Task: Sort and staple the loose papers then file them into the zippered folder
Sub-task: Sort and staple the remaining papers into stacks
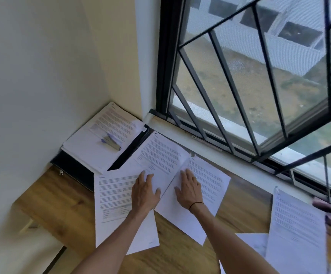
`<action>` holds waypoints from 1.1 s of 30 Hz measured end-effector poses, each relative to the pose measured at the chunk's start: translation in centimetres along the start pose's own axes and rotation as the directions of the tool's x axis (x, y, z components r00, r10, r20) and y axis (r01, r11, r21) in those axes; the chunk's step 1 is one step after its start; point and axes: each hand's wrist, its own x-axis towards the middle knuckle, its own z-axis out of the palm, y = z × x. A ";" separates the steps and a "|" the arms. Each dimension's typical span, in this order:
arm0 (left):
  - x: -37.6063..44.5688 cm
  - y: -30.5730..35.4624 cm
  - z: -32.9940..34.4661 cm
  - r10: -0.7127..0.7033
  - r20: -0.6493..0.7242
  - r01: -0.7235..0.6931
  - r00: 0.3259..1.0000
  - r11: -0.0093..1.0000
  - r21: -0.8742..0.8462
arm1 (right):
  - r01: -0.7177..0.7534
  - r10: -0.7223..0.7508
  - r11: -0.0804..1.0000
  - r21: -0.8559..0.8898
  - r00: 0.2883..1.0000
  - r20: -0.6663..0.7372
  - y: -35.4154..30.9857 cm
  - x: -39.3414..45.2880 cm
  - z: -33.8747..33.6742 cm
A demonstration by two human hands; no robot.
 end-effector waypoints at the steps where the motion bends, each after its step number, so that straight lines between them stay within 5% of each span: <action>1: 0.1 0.4 0.1 0.024 -0.014 -0.024 1.000 1.000 -0.004 | 0.028 -0.028 0.999 0.020 1.000 -0.002 0.2 -0.2 -0.3; 10: 0.2 4.8 2.6 0.259 0.033 -0.261 0.965 0.959 0.108 | -0.095 0.095 0.995 0.004 0.992 -0.078 3.4 -1.9 -1.2; 33: -1.6 8.8 5.1 0.261 0.138 -0.285 0.955 0.938 0.199 | -0.018 0.023 0.999 0.038 0.989 -0.147 8.8 -5.4 -0.8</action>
